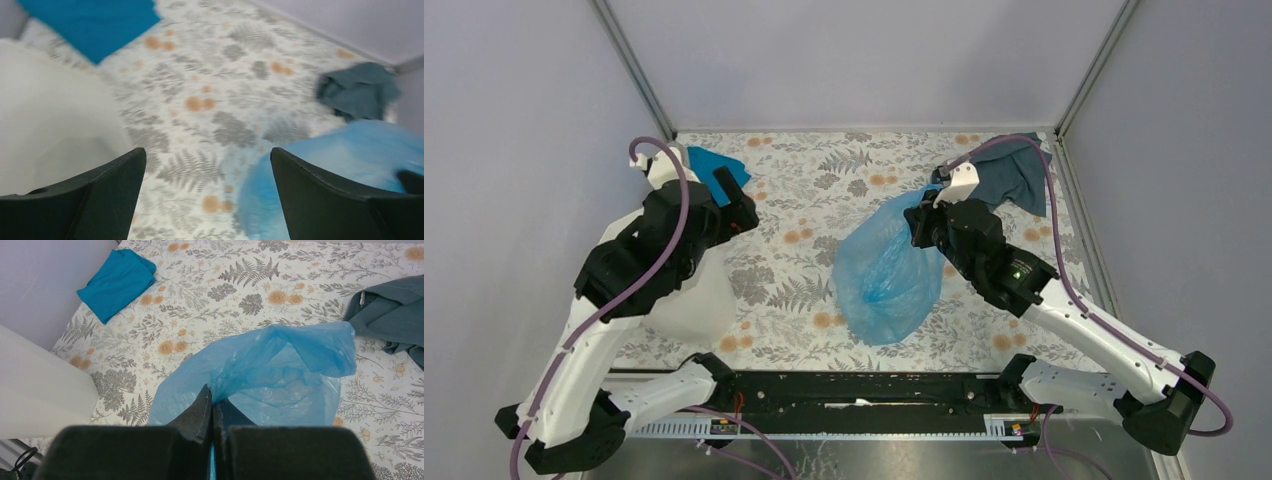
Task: Put the trash bags into the trash bin
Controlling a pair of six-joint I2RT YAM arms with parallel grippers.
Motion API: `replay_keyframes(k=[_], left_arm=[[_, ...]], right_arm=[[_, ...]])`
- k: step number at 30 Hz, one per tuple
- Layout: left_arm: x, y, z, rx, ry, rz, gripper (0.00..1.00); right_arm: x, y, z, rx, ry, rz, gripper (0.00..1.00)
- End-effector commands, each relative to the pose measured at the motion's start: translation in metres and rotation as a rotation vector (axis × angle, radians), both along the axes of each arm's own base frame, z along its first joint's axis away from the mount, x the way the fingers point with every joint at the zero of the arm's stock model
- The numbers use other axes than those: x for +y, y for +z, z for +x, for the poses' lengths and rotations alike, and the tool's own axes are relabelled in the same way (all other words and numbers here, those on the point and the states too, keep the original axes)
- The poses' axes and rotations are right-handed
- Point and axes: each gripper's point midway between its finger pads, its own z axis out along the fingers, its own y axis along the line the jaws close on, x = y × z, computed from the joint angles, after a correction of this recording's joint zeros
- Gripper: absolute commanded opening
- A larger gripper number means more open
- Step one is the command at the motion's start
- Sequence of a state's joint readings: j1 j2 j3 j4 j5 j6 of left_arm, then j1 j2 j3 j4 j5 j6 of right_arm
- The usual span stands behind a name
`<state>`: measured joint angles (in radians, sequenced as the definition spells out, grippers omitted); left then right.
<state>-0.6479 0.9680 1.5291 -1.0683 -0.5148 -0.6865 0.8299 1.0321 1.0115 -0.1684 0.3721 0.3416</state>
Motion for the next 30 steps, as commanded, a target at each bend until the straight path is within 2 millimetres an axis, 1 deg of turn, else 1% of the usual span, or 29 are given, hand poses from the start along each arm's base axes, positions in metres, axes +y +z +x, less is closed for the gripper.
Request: replay_keyframes(k=[1,4,6,10,12,14,17,18,22,24,26,30], left_arm=[[0.058,-0.041,-0.009,0.12,0.288,0.2,0.98],[0.069,-0.053,-0.012,0.142,0.369,0.228,0.94],[0.069,-0.063,-0.008,0.149,0.383,0.242,0.89],[0.062,-0.082,0.001,0.18,0.387,0.271,0.77],[0.059,-0.093,0.002,0.208,0.385,0.285,0.64],[0.058,-0.104,0.001,0.231,0.387,0.291,0.56],[0.051,-0.115,0.003,0.245,0.348,0.283,0.39],[0.048,-0.115,0.003,0.245,0.322,0.285,0.35],[0.031,-0.103,0.012,0.217,0.205,0.272,0.21],[0.014,-0.097,0.017,0.214,0.107,0.26,0.13],[-0.003,-0.09,0.02,0.21,0.008,0.249,0.0],[-0.045,-0.074,0.023,0.186,-0.191,0.183,0.0]], right_arm=[[-0.005,0.011,-0.003,-0.037,-0.002,0.011,0.0],[-0.009,0.012,-0.006,-0.039,-0.007,0.016,0.0],[-0.012,0.013,-0.007,-0.043,-0.01,0.021,0.0],[-0.017,0.017,-0.012,-0.059,-0.01,0.033,0.0],[-0.02,0.02,-0.013,-0.076,-0.014,0.039,0.0],[-0.023,0.025,-0.013,-0.089,-0.021,0.033,0.0],[-0.025,0.031,-0.013,-0.096,-0.023,0.022,0.0],[-0.025,0.032,-0.013,-0.098,-0.025,0.021,0.0],[-0.032,0.035,-0.013,-0.107,-0.045,0.013,0.0],[-0.038,0.038,-0.014,-0.114,-0.061,0.01,0.0],[-0.044,0.042,-0.016,-0.127,-0.075,0.008,0.0],[-0.061,0.054,-0.019,-0.161,-0.123,0.002,0.0]])
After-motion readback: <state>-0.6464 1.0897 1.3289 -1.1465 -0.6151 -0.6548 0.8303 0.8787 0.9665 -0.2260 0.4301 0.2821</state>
